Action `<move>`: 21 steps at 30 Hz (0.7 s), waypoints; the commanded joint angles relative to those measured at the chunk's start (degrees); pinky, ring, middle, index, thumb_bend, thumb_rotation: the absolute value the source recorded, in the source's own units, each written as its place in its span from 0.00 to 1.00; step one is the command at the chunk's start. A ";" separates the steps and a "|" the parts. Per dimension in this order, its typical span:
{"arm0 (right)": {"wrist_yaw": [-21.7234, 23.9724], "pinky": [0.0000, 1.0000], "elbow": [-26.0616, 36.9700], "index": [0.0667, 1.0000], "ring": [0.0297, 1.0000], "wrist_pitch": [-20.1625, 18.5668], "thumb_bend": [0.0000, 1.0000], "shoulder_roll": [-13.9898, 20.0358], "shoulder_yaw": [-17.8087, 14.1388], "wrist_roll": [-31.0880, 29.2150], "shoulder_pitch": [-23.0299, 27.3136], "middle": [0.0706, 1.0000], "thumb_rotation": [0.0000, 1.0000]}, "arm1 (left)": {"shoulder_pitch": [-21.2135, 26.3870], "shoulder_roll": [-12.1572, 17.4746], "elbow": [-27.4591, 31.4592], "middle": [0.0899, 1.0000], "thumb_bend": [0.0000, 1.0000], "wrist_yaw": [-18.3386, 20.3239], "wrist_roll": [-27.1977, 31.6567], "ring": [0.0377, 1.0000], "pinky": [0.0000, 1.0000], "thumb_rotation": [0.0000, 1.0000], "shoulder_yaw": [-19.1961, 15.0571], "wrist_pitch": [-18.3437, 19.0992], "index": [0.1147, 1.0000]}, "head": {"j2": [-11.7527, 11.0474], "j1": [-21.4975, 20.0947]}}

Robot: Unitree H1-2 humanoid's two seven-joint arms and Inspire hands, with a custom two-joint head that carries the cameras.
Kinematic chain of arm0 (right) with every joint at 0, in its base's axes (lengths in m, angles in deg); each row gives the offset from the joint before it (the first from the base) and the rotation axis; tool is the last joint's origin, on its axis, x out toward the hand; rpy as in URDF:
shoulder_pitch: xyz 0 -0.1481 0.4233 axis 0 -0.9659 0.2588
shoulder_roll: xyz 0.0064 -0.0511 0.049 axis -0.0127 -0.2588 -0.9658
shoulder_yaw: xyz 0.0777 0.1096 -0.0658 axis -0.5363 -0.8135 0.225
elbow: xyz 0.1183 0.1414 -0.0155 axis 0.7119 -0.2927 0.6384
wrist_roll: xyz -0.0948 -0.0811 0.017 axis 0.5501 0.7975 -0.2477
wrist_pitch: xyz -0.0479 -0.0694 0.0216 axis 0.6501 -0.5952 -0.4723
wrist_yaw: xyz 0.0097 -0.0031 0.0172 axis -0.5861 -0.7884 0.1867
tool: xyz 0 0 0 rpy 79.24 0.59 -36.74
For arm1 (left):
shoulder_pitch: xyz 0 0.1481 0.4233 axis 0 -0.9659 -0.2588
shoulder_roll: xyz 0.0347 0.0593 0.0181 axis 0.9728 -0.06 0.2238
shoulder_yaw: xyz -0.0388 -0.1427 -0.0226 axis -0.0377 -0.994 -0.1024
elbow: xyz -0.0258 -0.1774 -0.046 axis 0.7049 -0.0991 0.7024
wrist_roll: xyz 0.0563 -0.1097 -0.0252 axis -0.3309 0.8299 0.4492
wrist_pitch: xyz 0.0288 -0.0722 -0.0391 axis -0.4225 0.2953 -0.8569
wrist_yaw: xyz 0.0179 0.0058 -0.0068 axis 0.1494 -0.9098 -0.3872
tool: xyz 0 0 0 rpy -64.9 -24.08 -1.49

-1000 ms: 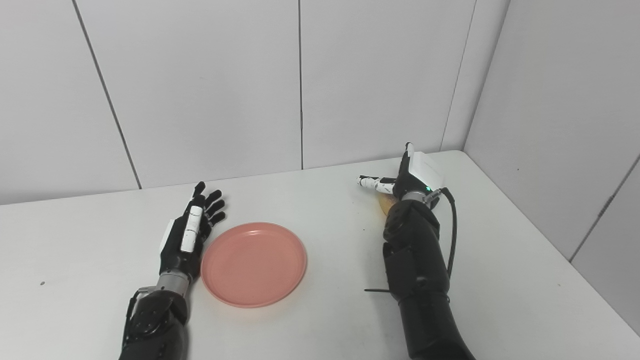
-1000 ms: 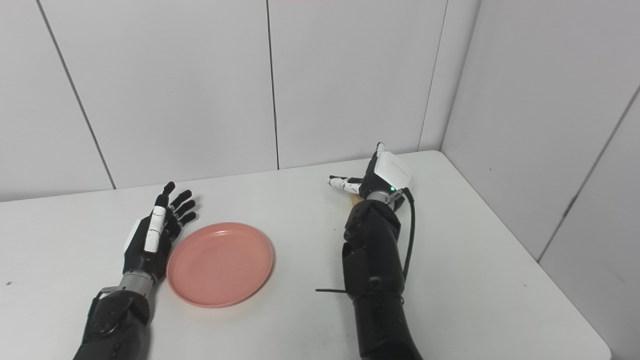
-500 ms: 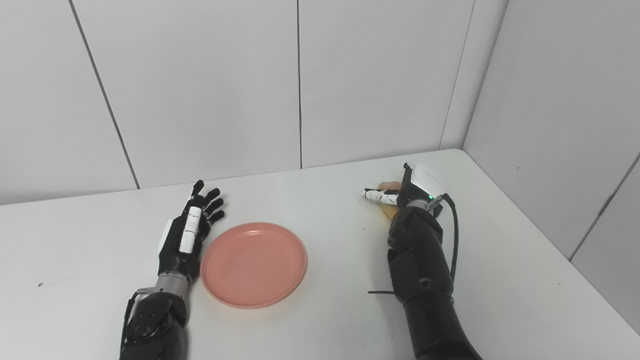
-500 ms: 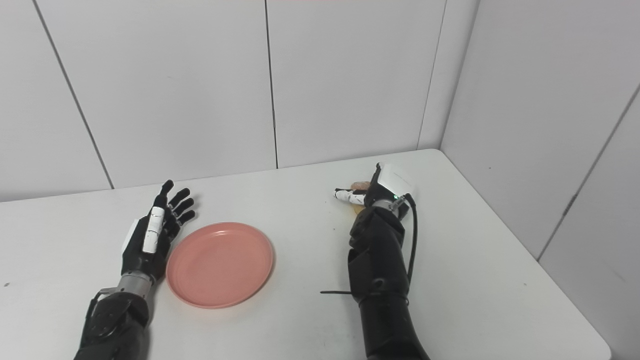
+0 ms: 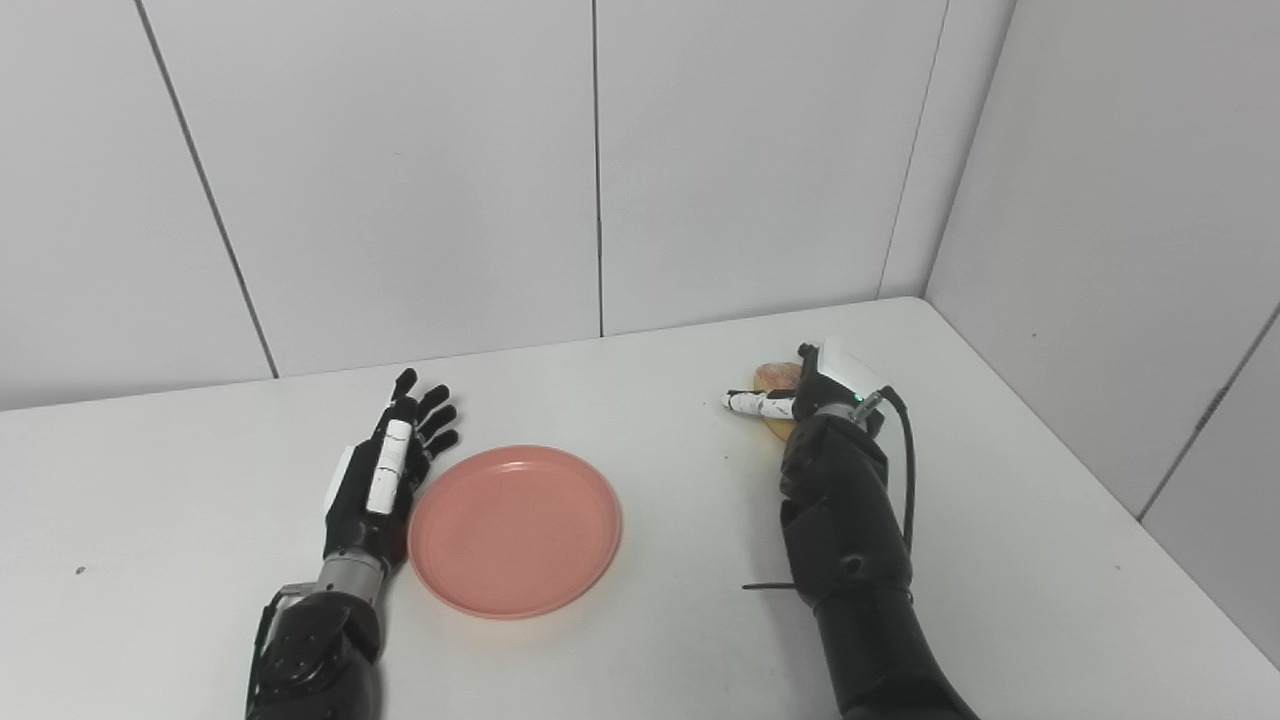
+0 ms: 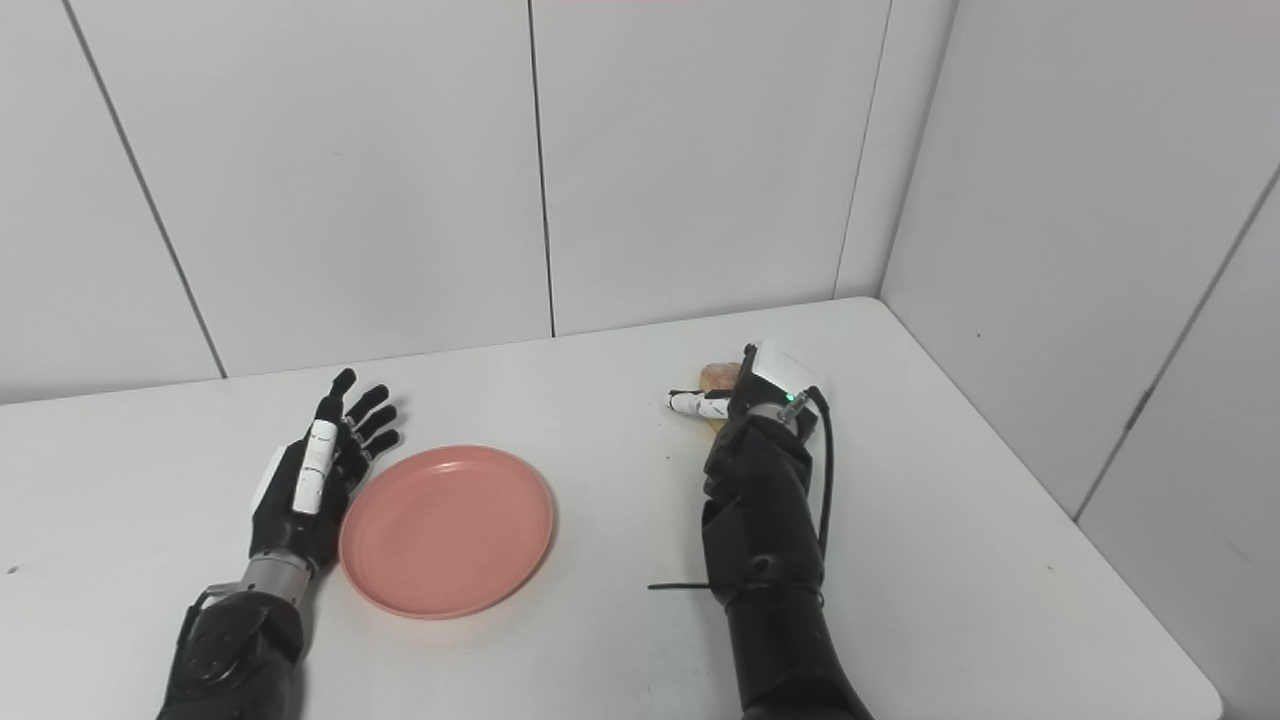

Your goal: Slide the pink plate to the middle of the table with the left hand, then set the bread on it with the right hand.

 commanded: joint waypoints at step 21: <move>-8.92 0.25 -2.39 0.73 0.39 0.42 0.53 6.00 11.51 -14.15 -0.31 0.48 0.00 | -6.62 -1.49 -1.02 0.91 0.82 -0.47 -0.40 0.90 0.89 0.86 0.61 1.79 0.99 | 0.65 0.44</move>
